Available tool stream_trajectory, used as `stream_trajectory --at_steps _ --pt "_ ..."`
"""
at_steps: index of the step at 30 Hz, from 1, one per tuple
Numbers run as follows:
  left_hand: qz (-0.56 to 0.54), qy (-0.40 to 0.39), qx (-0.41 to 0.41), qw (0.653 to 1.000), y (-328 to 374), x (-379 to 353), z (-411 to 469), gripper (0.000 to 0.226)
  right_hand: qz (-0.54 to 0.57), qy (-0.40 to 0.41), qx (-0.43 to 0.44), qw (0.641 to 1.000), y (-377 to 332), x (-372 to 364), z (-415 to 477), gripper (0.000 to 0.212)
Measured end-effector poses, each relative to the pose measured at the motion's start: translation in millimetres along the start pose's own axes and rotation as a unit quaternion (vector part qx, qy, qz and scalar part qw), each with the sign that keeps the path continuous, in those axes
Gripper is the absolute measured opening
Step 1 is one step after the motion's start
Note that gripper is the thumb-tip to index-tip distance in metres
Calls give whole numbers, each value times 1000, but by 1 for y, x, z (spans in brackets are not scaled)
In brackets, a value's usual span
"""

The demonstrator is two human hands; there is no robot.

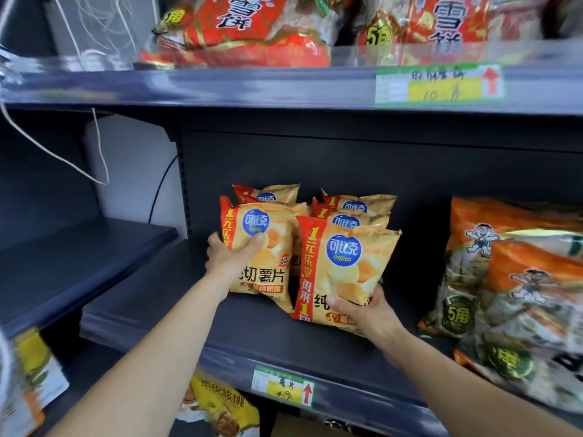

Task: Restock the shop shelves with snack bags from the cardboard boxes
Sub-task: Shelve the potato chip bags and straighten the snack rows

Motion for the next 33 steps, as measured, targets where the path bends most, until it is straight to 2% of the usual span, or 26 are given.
stream_trajectory --at_steps 2,4,6,8,11,15,18,23,30,33 --pt "-20 0 6 1000 -12 2 -1 103 -36 3 -14 999 3 -2 3 98" --pt "-38 -58 7 998 -19 -1 -1 84 -46 7 -24 999 2 -4 5 106" --pt "-27 -118 -2 993 -21 -2 -3 77 -20 6 -20 1000 1 -7 6 111" --pt "-8 -119 1 993 -20 -3 -5 75 -19 16 -19 1000 3 -8 8 112" --pt "20 -62 12 998 -19 -3 -11 81 -26 19 -36 999 4 -8 5 108" --pt "4 -29 5 1000 -18 6 -17 101 -66 26 -43 997 3 -6 -5 136" --pt "32 -27 5 999 -16 13 -28 104 -64 32 -37 997 -1 -5 -12 129" --pt "50 -20 -5 999 -14 22 -43 99 -71 73 -24 995 -1 -3 -16 99" --pt "83 15 -38 996 -8 27 -66 77 -135 102 -14 985 -6 -8 -26 100" --pt "113 14 -63 992 -3 22 -80 63 -175 114 -36 977 -7 -7 -25 87"
Point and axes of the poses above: each hand's wrist, its own z-axis towards the middle knuckle, its own x-axis out of the back of the hand, y = z × x, the point moved 4 cm from there along z, towards the middle knuckle, and after that the axes turned 1 degree about x, right-handed, at the moved point
